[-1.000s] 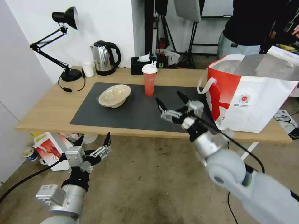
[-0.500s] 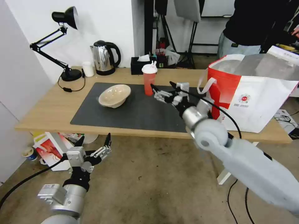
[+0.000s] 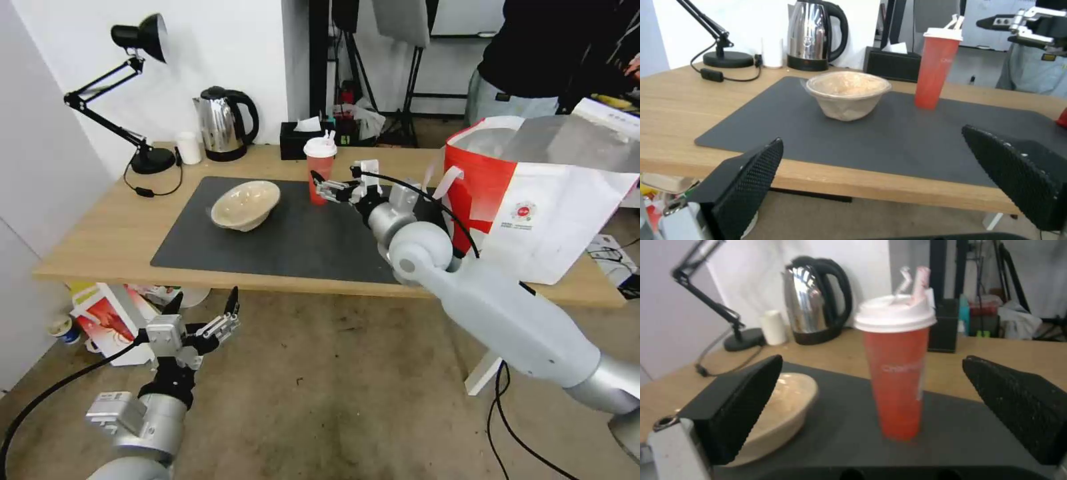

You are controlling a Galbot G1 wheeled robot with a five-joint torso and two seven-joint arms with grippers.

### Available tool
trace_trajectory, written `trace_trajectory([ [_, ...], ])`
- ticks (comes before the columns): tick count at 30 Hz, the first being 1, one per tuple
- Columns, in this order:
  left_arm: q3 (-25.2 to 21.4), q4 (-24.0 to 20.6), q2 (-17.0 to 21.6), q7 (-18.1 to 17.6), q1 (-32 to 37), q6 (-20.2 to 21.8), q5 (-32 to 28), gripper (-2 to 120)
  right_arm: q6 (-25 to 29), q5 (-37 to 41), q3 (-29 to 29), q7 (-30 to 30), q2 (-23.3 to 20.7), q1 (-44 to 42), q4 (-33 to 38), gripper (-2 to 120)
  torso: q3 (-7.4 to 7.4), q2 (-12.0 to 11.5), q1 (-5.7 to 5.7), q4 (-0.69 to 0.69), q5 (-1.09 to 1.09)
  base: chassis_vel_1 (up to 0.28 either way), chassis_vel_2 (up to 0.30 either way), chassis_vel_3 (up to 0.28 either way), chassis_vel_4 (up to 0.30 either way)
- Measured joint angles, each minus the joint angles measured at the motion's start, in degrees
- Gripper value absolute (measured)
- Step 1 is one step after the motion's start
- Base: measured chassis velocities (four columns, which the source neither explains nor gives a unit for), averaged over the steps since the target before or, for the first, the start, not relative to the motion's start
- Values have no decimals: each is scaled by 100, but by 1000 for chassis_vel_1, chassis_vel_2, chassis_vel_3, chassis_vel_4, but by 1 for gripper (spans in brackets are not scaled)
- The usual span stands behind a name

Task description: Pick up the trash from the table and place it into the takeout bag.

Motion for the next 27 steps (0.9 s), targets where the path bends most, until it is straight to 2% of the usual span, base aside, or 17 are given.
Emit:
trace_trajectory([
  [11, 62, 48, 11, 1, -73, 100, -4, 100, -307, 110, -103, -28, 183, 334, -626, 100, 0, 0, -1, -1, -1, 0, 0, 0, 0],
  [22, 88, 88, 7, 3, -106, 118, -20, 100, -390, 124, -135, -290, 982, 744, -1854, 100, 0, 0, -1, 1, -1, 0, 0, 0, 0],
  [27, 89, 89, 12, 3, -103, 118, -20, 100, -391, 92, -158, -443, 1193, 907, -2356, 100, 0, 0, -1, 0, -1, 0, 0, 0, 0],
])
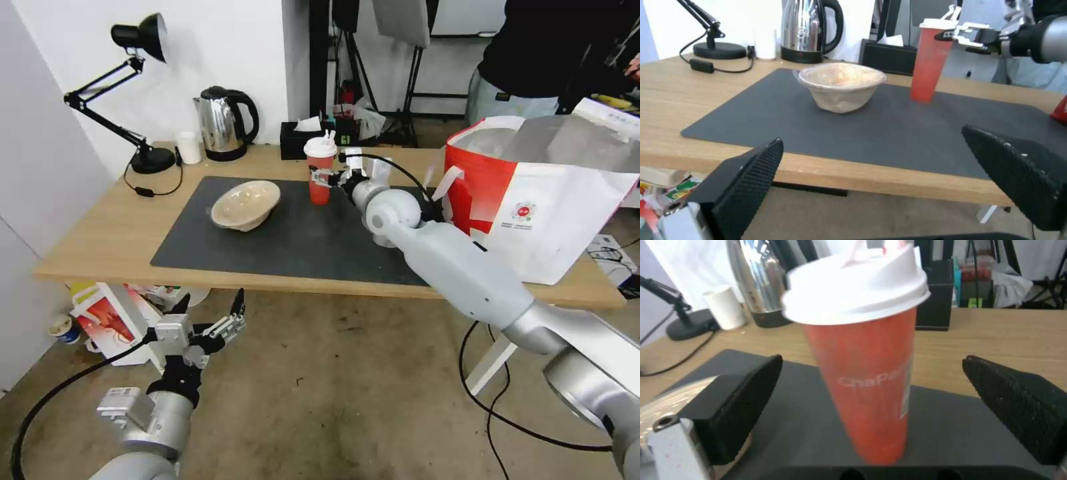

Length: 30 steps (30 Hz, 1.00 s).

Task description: Pick up the trash from the table and place it into the takeout bag.

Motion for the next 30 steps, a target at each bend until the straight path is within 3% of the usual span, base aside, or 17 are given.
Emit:
trace_trajectory([
  [7, 20, -7, 2, 1, 3, 2, 0, 100, 8, -168, 14, -131, 324, 158, -654, 100, 0, 0, 0, 1, 0, 0, 0, 0, 0],
  [30, 60, -7, -14, 4, -24, -1, 3, 100, -90, -219, -28, -231, 634, 298, -985, 100, 0, 0, 0, 1, 0, 0, 0, 0, 0],
])
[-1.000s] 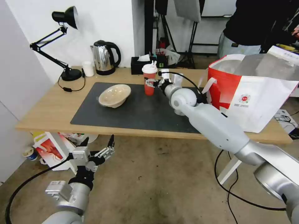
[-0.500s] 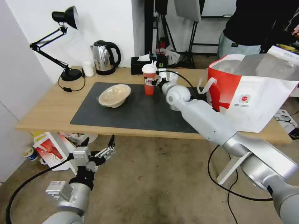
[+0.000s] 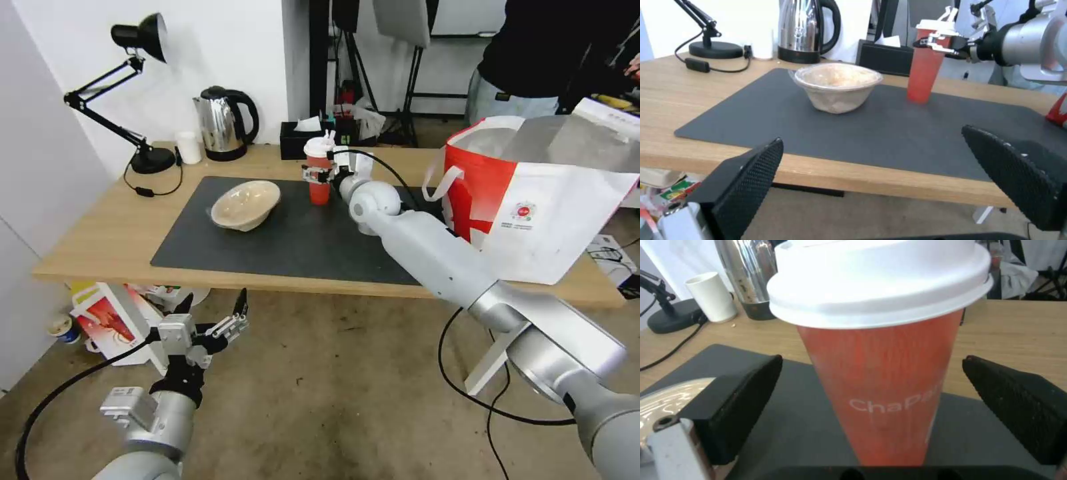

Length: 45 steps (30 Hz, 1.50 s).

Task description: Pick up the trash from the table and place it into the takeout bag.

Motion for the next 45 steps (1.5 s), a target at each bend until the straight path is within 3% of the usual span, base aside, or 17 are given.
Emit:
trace_trajectory([
  [13, -17, -33, 6, -1, 20, -20, -11, 100, -8, 13, 71, -296, 208, 98, -411, 98, 0, 0, 0, 0, 0, 0, 0, 0, 0],
  [17, -10, -32, 3, -1, 20, -22, -12, 100, 16, -28, 159, -440, 287, 99, -588, 86, 0, 0, 0, 0, 0, 0, 0, 0, 0],
  [19, 1, -24, 0, -2, 12, -23, -12, 100, 39, -54, 203, -531, 316, 87, -672, 75, 0, 0, 0, 0, 0, 0, 0, 0, 0],
  [21, 3, -21, 0, -2, 7, -23, -13, 100, 40, -58, 205, -548, 315, 76, -680, 74, 0, 0, 0, 0, 0, 0, 0, 0, 0],
  [24, 6, -16, 2, -3, -2, -24, -16, 100, 44, -65, 211, -555, 284, 51, -654, 58, 0, 0, 0, -1, 0, 0, 0, 0, 0],
  [33, 8, -15, 4, -3, -3, -26, -16, 100, 32, -5, 187, -531, 85, 50, -376, 39, 0, 0, 0, 0, 1, 0, 0, 0, 0],
  [43, 27, -26, -38, -3, 2, -28, 0, 100, 22, 310, 356, -369, -504, 21, 398, 12, 0, 0, 0, 0, 1, 0, 0, 0, 0],
  [45, 27, -29, -39, -3, 3, -28, 1, 100, 17, 330, 360, -357, -545, 11, 460, 12, 0, 0, 0, 0, 1, 0, 0, 0, 0],
])
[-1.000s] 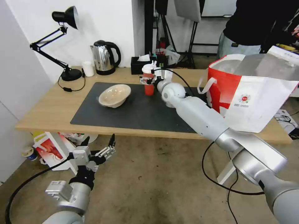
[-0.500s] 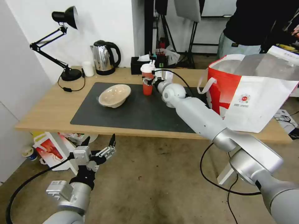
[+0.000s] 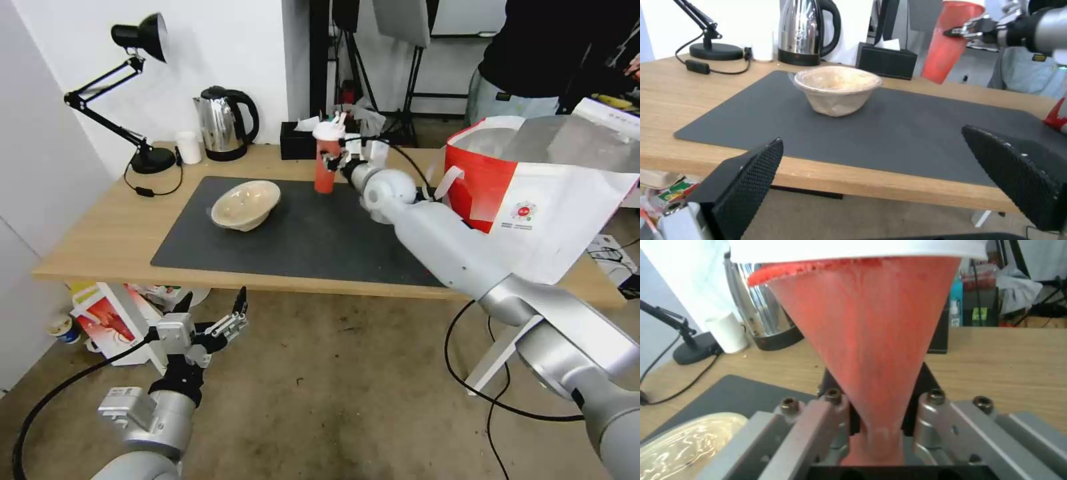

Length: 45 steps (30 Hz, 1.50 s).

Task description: Pick up the trash from the table and place it into the takeout bag.

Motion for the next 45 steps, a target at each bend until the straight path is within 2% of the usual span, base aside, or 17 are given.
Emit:
trace_trajectory([
  [2, -4, -20, 2, 1, 11, 0, 3, 100, -35, 134, 25, 106, -265, -53, 437, 6, 0, 0, 0, 1, 0, 0, 0, 0, 0],
  [3, -9, -23, 4, 1, 12, 0, 2, 100, -98, 205, 37, 197, -454, -87, 766, 6, 0, 0, 0, 0, 0, 0, 0, 0, 0],
  [5, -11, -24, 4, 1, 12, 0, 1, 100, -138, 240, 53, 246, -555, -107, 944, 6, 0, 0, 0, -1, -1, 0, 0, 0, 0],
  [7, -13, -24, 3, 1, 12, 0, -2, 100, -289, 345, 82, 456, -992, -157, 1600, 6, -1, 0, 0, -1, 0, 0, 0, 0, 0],
  [8, -13, -24, 3, 1, 12, 0, -2, 100, -289, 345, 82, 456, -992, -157, 1600, 6, -1, 0, 0, -1, 0, 0, 0, 0, 0],
  [12, -7, -35, 14, 6, 19, 2, -3, 100, -540, 662, 139, 844, -1549, -50, 2391, 6, -1, 0, 0, -2, 1, 0, 0, 0, 0],
  [16, 6, -47, 20, 11, 23, 6, -4, 100, -718, 1003, 157, 1128, -1847, 181, 2810, 6, -1, 1, -1, 0, -1, 0, 0, 0, 0],
  [23, 7, -100, 30, 13, 46, 7, -4, 100, -971, 1439, 215, 1459, -2206, 537, 3218, 6, -1, 0, -1, 0, -1, 0, 0, 0, 0],
  [30, 13, -160, 6, 16, 50, 10, -5, 100, -1354, 1943, 441, 1644, -2808, 934, 3614, 6, -1, 1, -1, 0, 0, 0, 0, 0, 0],
  [45, 85, -207, 22, 17, 44, 11, 18, 100, -1604, 2299, 782, 1685, -3882, 977, 3726, 6, -1, 1, 0, 0, 0, 0, 0, 0, 0],
])
